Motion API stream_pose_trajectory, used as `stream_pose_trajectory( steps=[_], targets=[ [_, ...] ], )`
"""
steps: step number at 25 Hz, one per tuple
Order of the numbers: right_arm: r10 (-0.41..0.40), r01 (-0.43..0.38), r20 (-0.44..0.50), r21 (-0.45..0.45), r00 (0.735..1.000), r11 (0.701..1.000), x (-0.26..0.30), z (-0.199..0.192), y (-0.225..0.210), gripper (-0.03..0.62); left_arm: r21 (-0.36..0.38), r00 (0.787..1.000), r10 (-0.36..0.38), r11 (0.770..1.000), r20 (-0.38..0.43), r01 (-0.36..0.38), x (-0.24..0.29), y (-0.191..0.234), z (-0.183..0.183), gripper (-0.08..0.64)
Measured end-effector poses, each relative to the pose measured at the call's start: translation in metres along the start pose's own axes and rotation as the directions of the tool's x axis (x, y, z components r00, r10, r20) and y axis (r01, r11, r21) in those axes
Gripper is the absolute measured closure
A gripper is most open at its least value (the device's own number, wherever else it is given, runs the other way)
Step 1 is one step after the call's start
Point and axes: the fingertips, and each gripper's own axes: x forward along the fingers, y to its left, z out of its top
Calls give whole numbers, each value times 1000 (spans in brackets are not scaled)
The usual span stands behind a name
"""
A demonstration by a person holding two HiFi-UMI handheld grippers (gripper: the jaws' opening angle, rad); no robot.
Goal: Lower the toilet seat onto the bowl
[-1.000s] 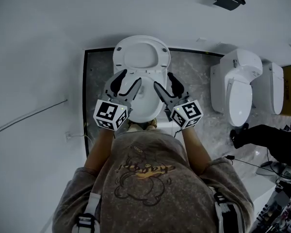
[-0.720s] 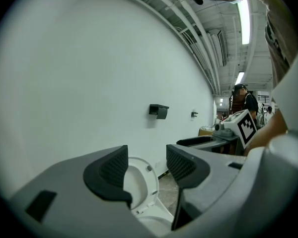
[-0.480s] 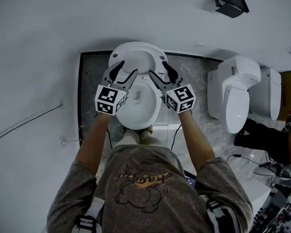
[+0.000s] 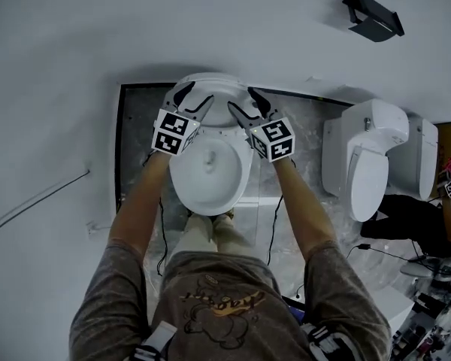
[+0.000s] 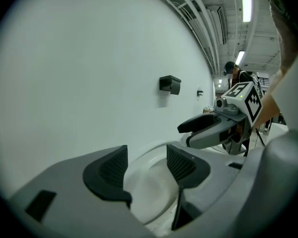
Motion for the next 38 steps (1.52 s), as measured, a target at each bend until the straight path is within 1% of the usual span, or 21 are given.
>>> stream_pose_trajectory(
  steps=[3, 5, 9, 14, 20, 24, 29, 33, 38],
  targets=[
    [3, -2, -24, 16, 1000, 1000, 14, -10, -12, 319, -1, 999, -21, 1000, -27, 21, 18, 8, -12, 321],
    [10, -9, -35, 31, 999, 999, 20, -16, -16, 319, -20, 999, -33, 999, -36, 33, 27, 10, -18, 321],
    [13, -12, -34, 38, 999, 999, 28, -22, -16, 321, -46, 999, -27, 999, -17, 27, 35, 15, -19, 319],
    [4, -3, -16, 57, 1000, 998, 27, -21, -16, 321, -42, 999, -32, 999, -19, 32, 34, 14, -18, 320],
    [0, 0, 4, 98, 1000, 995, 16, -21, -6, 321, -76, 999, -40, 996, -14, 39, 21, 6, -20, 319],
    [-7, 4, 19, 138, 1000, 990, 1, -22, 8, 321, -100, 998, -55, 994, -18, 53, 4, -6, -22, 319],
    [-5, -1, 30, 206, 1000, 979, -21, -25, 30, 319, -130, 998, -61, 990, -9, 59, -22, -25, -27, 319],
    [4, -13, 34, 266, 999, 964, -39, -29, 47, 320, -138, 998, -67, 988, -10, 65, -42, -42, -33, 321],
    [9, -17, 27, 304, 1000, 953, -55, -37, 65, 321, -192, 996, -85, 978, -6, 82, -62, -56, -40, 319]
  ],
)
